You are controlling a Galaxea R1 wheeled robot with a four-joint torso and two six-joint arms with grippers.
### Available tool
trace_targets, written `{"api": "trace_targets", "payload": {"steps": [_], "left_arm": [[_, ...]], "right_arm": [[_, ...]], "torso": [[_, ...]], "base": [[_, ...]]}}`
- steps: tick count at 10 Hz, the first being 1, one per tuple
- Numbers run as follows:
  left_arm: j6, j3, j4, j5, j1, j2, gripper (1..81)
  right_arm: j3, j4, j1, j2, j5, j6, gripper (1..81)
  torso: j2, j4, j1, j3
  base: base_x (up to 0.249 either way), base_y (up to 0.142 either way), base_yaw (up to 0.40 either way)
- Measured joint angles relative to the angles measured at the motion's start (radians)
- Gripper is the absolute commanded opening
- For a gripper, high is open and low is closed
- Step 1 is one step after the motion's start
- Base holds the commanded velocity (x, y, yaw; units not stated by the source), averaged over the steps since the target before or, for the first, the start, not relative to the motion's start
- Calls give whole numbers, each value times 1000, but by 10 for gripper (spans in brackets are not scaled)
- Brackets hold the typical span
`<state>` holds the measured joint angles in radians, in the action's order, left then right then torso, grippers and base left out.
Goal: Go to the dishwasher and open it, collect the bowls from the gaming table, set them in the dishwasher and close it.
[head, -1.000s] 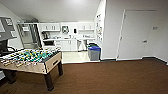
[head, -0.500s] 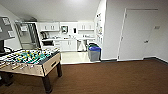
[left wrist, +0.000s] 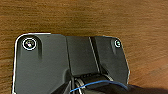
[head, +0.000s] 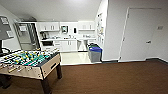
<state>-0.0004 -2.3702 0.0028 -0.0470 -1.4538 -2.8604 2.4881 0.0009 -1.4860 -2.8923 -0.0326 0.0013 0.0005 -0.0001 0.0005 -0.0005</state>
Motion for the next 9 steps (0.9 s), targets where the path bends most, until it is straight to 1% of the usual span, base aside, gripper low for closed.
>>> {"api": "trace_targets", "payload": {"steps": [1,9], "left_arm": [[0,0,0,1,-2,-1,811],[0,0,0,0,-1,-1,811]], "right_arm": [[0,0,-2,1,0,0,811],[0,0,-1,2,0,0,811]], "torso": [[0,0,0,0],[0,0,0,0]], "base": [[164,66,0],[164,0,0]]}}
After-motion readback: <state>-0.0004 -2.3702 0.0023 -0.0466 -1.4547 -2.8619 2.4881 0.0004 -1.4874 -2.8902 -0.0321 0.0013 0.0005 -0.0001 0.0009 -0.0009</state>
